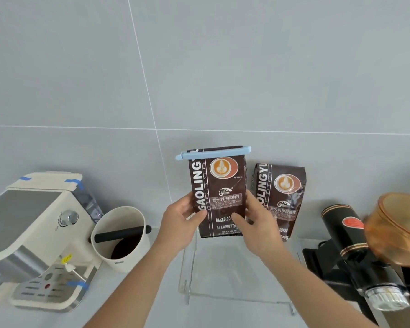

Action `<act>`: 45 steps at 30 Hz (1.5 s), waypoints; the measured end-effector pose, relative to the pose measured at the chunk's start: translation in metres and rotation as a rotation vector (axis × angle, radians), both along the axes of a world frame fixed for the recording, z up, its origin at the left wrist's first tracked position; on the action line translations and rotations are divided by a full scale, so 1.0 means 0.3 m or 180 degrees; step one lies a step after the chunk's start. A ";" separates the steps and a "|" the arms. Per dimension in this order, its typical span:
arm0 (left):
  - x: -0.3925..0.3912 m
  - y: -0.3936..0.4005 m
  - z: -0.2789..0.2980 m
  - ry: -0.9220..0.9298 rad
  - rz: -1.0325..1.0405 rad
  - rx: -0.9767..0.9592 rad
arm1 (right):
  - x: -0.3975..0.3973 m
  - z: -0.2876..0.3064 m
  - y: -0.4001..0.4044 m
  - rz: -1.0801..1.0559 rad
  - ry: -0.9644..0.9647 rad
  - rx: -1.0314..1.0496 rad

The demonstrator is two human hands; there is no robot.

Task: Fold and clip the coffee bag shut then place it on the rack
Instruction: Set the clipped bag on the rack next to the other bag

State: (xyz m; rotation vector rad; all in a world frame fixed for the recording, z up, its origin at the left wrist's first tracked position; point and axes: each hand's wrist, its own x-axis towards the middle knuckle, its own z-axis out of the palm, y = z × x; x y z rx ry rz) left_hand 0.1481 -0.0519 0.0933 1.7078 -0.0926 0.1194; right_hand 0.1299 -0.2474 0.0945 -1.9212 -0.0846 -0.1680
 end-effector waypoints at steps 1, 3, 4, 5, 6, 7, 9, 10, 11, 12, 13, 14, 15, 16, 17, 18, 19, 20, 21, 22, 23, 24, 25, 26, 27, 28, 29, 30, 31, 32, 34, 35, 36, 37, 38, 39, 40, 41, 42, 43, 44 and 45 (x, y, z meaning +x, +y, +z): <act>0.015 0.004 -0.010 0.0012 0.0011 0.0025 | 0.009 -0.011 0.011 -0.0020 0.0043 0.0050; 0.045 0.009 -0.033 0.0015 0.0023 0.0089 | 0.030 -0.033 0.027 -0.0057 0.0091 0.0128; 0.055 0.010 -0.042 0.0009 0.0038 0.0121 | 0.039 -0.043 0.033 -0.0077 0.0095 0.0145; 0.062 0.009 -0.052 0.0007 0.0054 0.0130 | 0.047 -0.053 0.036 -0.0099 0.0093 0.0153; 0.070 0.007 -0.063 0.0006 0.0065 0.0114 | 0.056 -0.063 0.038 -0.0125 0.0090 0.0147; 0.075 0.003 -0.072 0.0013 0.0072 0.0087 | 0.062 -0.072 0.041 -0.0147 0.0095 0.0132; 0.090 -0.005 -0.084 0.0018 0.0083 0.0056 | 0.076 -0.088 0.048 -0.0160 0.0111 0.0169; 0.100 -0.008 -0.091 0.0013 0.0094 0.0050 | 0.083 -0.098 0.052 -0.0159 0.0123 0.0210; 0.111 -0.011 -0.098 0.0013 0.0104 0.0055 | 0.088 -0.107 0.054 -0.0166 0.0147 0.0239; 0.117 -0.012 -0.106 0.0025 0.0117 0.0057 | 0.088 -0.116 0.057 -0.0167 0.0193 0.0261; 0.119 -0.012 -0.116 0.0048 0.0125 0.0056 | 0.086 -0.125 0.058 -0.0166 0.0238 0.0288; 0.121 -0.013 -0.127 0.0073 0.0127 0.0055 | 0.086 -0.134 0.059 -0.0170 0.0273 0.0304; 0.119 -0.014 -0.140 0.0099 0.0133 0.0064 | 0.082 -0.145 0.060 -0.0178 0.0300 0.0301; 0.117 -0.015 -0.153 0.0119 0.0151 0.0069 | 0.081 -0.155 0.062 -0.0186 0.0309 0.0291; 0.115 -0.016 -0.164 0.0130 0.0178 0.0065 | 0.081 -0.163 0.064 -0.0188 0.0304 0.0294; 0.115 -0.016 -0.174 0.0134 0.0204 0.0049 | 0.083 -0.170 0.067 -0.0190 0.0294 0.0327; 0.116 -0.015 -0.179 0.0137 0.0228 0.0040 | 0.086 -0.173 0.070 -0.0199 0.0293 0.0376; 0.121 -0.015 -0.182 0.0138 0.0236 0.0034 | 0.089 -0.173 0.072 -0.0213 0.0299 0.0419; 0.127 -0.015 -0.181 0.0141 0.0228 0.0027 | 0.092 -0.171 0.074 -0.0228 0.0306 0.0447; 0.134 -0.013 -0.182 0.0149 0.0207 0.0027 | 0.096 -0.173 0.079 -0.0243 0.0324 0.0458; 0.139 -0.015 -0.175 0.0141 0.0177 0.0045 | 0.098 -0.170 0.079 -0.0256 0.0333 0.0457; 0.143 -0.017 -0.170 0.0122 0.0150 0.0070 | 0.100 -0.167 0.079 -0.0263 0.0347 0.0445; 0.149 -0.017 -0.166 0.0099 0.0133 0.0103 | 0.105 -0.164 0.081 -0.0266 0.0371 0.0432; 0.155 -0.019 -0.161 0.0069 0.0123 0.0143 | 0.110 -0.160 0.082 -0.0272 0.0398 0.0421; 0.159 -0.022 -0.157 0.0041 0.0121 0.0186 | 0.114 -0.154 0.083 -0.0278 0.0426 0.0415; 0.164 -0.023 -0.156 0.0028 0.0128 0.0218 | 0.118 -0.151 0.085 -0.0285 0.0450 0.0420; 0.168 -0.024 -0.156 0.0024 0.0136 0.0235 | 0.120 -0.148 0.088 -0.0294 0.0465 0.0435; 0.170 -0.025 -0.158 0.0028 0.0146 0.0238 | 0.121 -0.146 0.090 -0.0305 0.0476 0.0457; 0.171 -0.024 -0.160 0.0032 0.0157 0.0240 | 0.120 -0.145 0.092 -0.0309 0.0479 0.0482; 0.172 -0.025 -0.161 0.0037 0.0163 0.0246 | 0.118 -0.144 0.092 -0.0309 0.0480 0.0501; 0.172 -0.026 -0.163 0.0037 0.0161 0.0275 | 0.116 -0.144 0.091 -0.0302 0.0474 0.0512; 0.172 -0.025 -0.163 0.0029 0.0162 0.0288 | 0.116 -0.143 0.090 -0.0296 0.0473 0.0504; 0.171 -0.026 -0.163 0.0031 0.0165 0.0301 | 0.115 -0.141 0.089 -0.0287 0.0485 0.0487; 0.173 -0.025 -0.161 0.0022 0.0160 0.0312 | 0.116 -0.138 0.088 -0.0279 0.0483 0.0477; 0.172 -0.023 -0.160 0.0022 0.0150 0.0336 | 0.114 -0.136 0.088 -0.0274 0.0483 0.0475; 0.172 -0.022 -0.160 0.0013 0.0141 0.0360 | 0.113 -0.135 0.087 -0.0276 0.0468 0.0486; 0.172 -0.021 -0.156 0.0027 0.0132 0.0391 | 0.110 -0.131 0.086 -0.0284 0.0464 0.0480; 0.171 -0.020 -0.157 0.0027 0.0134 0.0395 | 0.105 -0.128 0.085 -0.0292 0.0459 0.0464; 0.169 -0.021 -0.153 0.0041 0.0144 0.0414 | 0.100 -0.122 0.084 -0.0292 0.0463 0.0444; 0.168 -0.021 -0.152 0.0030 0.0158 0.0408 | 0.098 -0.118 0.083 -0.0284 0.0472 0.0465; 0.165 -0.021 -0.149 0.0046 0.0167 0.0443 | 0.096 -0.117 0.081 -0.0280 0.0512 0.0490; 0.164 -0.021 -0.150 0.0038 0.0170 0.0460 | 0.095 -0.114 0.078 -0.0278 0.0541 0.0503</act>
